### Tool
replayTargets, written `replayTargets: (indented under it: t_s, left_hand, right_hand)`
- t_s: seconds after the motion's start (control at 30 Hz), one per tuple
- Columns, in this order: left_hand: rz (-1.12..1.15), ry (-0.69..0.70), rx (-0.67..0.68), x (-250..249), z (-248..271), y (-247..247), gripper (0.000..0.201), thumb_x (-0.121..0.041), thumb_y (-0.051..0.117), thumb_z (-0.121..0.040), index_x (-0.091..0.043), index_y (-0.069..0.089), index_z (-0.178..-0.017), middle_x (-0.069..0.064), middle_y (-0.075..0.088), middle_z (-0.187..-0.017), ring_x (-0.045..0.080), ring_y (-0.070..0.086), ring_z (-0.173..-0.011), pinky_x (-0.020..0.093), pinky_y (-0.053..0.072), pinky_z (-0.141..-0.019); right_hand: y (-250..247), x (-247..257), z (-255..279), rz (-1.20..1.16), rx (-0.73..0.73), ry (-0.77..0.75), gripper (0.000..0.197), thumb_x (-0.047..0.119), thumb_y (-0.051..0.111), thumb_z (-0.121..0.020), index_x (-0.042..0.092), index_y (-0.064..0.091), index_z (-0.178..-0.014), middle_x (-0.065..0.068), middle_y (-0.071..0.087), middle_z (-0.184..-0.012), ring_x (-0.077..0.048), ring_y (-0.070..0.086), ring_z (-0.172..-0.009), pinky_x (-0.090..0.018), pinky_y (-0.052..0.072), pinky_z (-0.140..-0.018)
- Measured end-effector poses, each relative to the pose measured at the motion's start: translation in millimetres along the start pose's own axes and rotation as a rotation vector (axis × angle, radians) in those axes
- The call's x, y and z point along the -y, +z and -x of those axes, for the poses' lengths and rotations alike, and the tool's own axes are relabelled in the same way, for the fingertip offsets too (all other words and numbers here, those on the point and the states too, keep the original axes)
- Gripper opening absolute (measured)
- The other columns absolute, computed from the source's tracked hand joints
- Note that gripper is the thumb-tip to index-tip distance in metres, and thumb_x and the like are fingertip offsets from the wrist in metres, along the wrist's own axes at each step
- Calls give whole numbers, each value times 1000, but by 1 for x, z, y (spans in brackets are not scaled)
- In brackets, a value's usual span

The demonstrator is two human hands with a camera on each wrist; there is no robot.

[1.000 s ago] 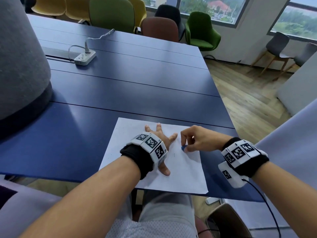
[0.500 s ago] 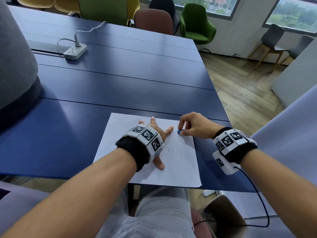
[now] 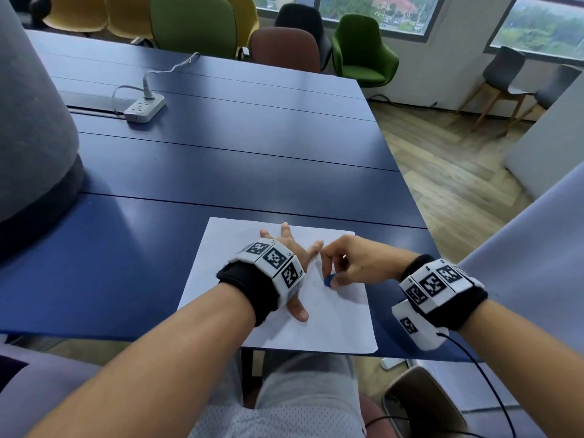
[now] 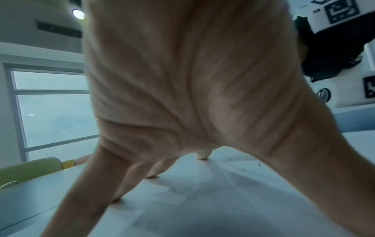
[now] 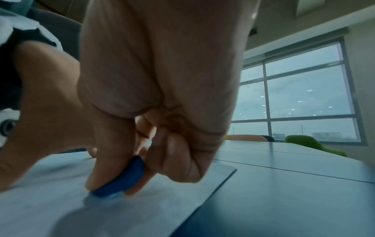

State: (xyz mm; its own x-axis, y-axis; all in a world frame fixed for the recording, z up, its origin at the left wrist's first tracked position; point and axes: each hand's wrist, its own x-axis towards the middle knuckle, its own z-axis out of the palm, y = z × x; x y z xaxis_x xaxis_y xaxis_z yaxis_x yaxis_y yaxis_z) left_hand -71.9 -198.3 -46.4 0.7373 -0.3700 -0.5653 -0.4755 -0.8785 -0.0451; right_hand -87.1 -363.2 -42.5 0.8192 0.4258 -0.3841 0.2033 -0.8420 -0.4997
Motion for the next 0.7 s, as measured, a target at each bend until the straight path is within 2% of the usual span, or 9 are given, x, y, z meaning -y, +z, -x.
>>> replayTargets:
  t_s: [0.07,0.17,0.2,0.33,0.4,0.47,0.53,0.63,0.7]
  left_hand:
    - [15,3,-4,1,0,0,146,-63,88,-48,-47,-16,-150,26,-23,-156,66,1,-136,67,33,-102]
    - [12,4,-6,-1,0,0,147,-64,88,-46,-48,-16,-149,25,-22,-157,66,1,-136,68,34,-101]
    - [8,3,-7,-1,0,1,147,-64,88,-47,-47,-16,-149,25,-22,-157,66,2,-137,68,33,-101]
    - [-12,-8,1,-2,0,0,146,-63,87,-50,-45,-19,-150,25,-24,-156,65,2,-137,67,32,-102]
    - [-6,-2,3,-1,-1,0,147,-65,87,-49,-46,-19,-149,25,-24,-156,65,1,-137,67,33,-103]
    - [6,7,3,-1,-2,1,148,-65,87,-47,-46,-19,-149,25,-23,-157,65,1,-137,67,33,-104]
    - [12,8,2,-1,-2,2,148,-64,87,-47,-46,-19,-149,25,-24,-157,65,-1,-137,66,33,-104]
    - [2,-3,3,-2,-1,2,148,-64,87,-49,-45,-19,-150,26,-25,-156,65,-1,-136,67,31,-105]
    - [10,0,5,-1,-2,1,148,-64,87,-49,-45,-19,-150,25,-24,-156,65,-1,-137,67,31,-106]
  right_hand:
    - [-6,0,-5,21,-24,16,25,15,75,-77,37,65,-68,11,56,-60,-2,49,-54,-15,37,-56]
    - [-5,-7,-10,-13,-200,75,10,15,74,-77,22,66,-76,10,54,-61,-4,47,-51,-19,38,-54]
    - [-2,-8,-8,-20,-189,71,9,15,74,-77,20,66,-77,9,54,-61,-3,47,-50,-18,38,-54]
    - [5,4,3,38,56,10,11,17,75,-76,25,67,-74,10,55,-60,-3,48,-53,-15,38,-53]
    - [-2,0,-1,52,-30,23,16,16,74,-77,29,65,-71,12,57,-57,-3,49,-52,-15,37,-54]
    - [-4,-9,-5,19,-172,59,14,17,74,-77,25,65,-72,10,55,-58,-5,47,-51,-20,38,-54]
    - [3,-12,0,-16,-144,54,10,18,74,-77,22,66,-74,8,54,-61,-5,46,-51,-20,39,-53]
    - [9,-6,7,9,26,20,7,22,76,-76,23,69,-76,6,55,-63,-4,46,-52,-16,38,-52]
    - [2,-9,2,32,-46,43,7,24,76,-76,24,69,-76,8,57,-62,-3,47,-51,-17,38,-52]
